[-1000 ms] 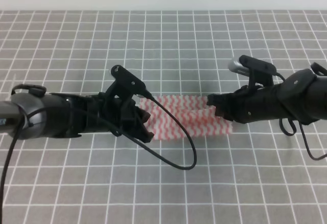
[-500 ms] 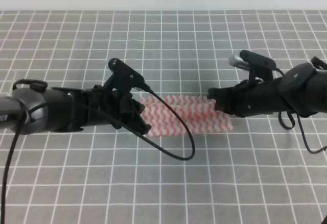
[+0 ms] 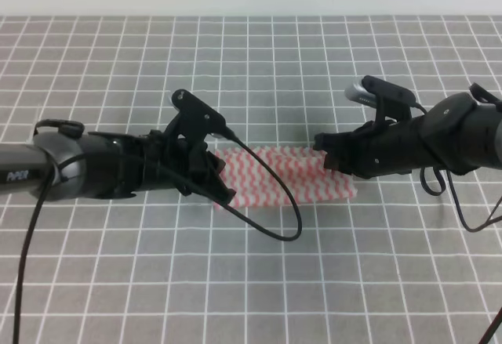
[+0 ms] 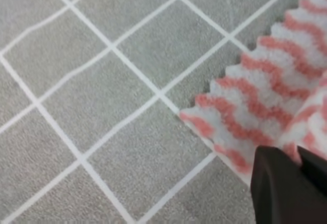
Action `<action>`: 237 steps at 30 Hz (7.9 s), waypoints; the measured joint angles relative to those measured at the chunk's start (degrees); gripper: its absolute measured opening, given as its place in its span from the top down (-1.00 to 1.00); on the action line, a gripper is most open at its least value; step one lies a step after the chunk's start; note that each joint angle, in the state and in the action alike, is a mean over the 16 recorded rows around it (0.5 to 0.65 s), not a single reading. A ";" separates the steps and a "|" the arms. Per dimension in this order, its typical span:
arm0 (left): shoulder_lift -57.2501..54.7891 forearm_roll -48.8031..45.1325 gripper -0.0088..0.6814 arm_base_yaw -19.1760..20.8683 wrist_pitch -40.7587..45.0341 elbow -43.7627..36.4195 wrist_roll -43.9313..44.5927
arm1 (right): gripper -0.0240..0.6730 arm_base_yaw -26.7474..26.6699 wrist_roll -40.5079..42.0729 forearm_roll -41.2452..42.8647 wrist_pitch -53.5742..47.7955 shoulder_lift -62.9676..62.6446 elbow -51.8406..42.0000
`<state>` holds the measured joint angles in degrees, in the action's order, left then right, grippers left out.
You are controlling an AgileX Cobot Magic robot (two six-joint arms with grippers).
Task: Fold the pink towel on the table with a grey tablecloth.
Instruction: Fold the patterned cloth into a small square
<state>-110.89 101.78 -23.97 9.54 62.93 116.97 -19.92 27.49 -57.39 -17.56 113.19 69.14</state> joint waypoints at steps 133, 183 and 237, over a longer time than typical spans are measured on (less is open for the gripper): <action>-1.27 -0.98 0.75 -0.87 13.97 8.09 -6.22 | 0.40 0.03 0.00 -1.12 -0.52 -0.54 5.86; -0.18 -1.84 0.76 -0.48 6.87 7.62 -10.95 | 0.97 0.37 -7.57 17.69 -15.23 4.09 16.06; 1.39 -24.23 0.76 6.39 25.01 7.70 -43.48 | 0.97 5.32 -13.37 23.80 -30.16 3.52 15.55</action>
<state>-109.50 77.55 -17.58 34.56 70.63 73.49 -14.61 14.12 -33.60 -47.73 116.71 84.69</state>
